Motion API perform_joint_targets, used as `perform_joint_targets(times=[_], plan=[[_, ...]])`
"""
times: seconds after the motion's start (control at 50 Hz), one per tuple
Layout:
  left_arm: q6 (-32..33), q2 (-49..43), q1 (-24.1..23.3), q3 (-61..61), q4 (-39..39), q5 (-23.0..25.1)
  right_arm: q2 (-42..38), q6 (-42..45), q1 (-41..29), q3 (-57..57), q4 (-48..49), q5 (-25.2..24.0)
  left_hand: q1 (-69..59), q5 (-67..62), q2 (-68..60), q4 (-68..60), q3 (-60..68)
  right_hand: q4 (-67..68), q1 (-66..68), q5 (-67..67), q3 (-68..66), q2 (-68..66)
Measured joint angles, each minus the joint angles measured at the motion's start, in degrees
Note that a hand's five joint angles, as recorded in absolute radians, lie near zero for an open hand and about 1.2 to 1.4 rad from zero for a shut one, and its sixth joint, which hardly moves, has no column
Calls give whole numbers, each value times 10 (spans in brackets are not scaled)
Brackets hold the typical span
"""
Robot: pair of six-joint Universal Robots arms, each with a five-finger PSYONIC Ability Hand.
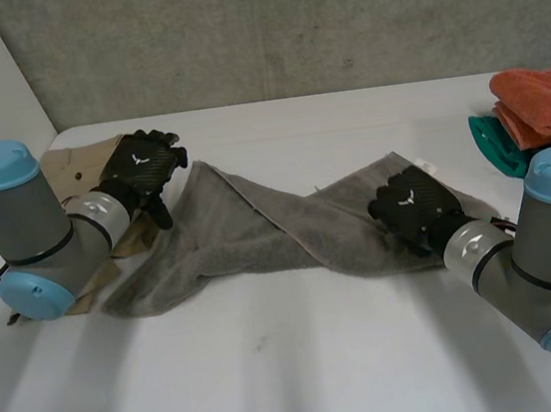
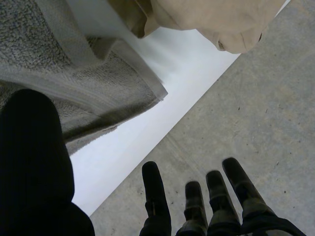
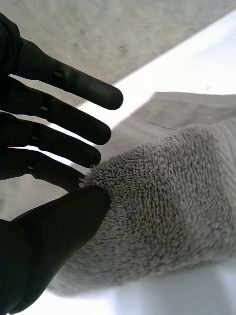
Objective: Fold the laundry.
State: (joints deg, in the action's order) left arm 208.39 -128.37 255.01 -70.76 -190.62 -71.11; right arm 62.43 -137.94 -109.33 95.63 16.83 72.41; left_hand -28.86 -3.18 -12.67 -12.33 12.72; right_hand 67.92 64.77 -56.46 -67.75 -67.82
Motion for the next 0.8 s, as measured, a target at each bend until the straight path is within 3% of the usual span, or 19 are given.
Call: perform_joint_targets(times=[0.26,0.56,0.66,0.8], plan=[[6,-11,5,3,-6,5,-1,-11,4,-13,-27,42,0,4,11,10,-9,7,0,-5,-4,-1],[-37,-27,-36,65,5,-2,175,-102,-86,-79,-61,12,0,4,11,10,-9,7,0,-5,-4,0],[-57,-53,-61,108,33,-3,210,-133,-114,-104,-68,-5,0,4,11,10,-9,7,0,-5,-4,0],[-70,-122,-110,208,147,-19,235,-163,-141,-146,-71,-14,0,0,-1,-2,0,7,0,-6,-4,0]])
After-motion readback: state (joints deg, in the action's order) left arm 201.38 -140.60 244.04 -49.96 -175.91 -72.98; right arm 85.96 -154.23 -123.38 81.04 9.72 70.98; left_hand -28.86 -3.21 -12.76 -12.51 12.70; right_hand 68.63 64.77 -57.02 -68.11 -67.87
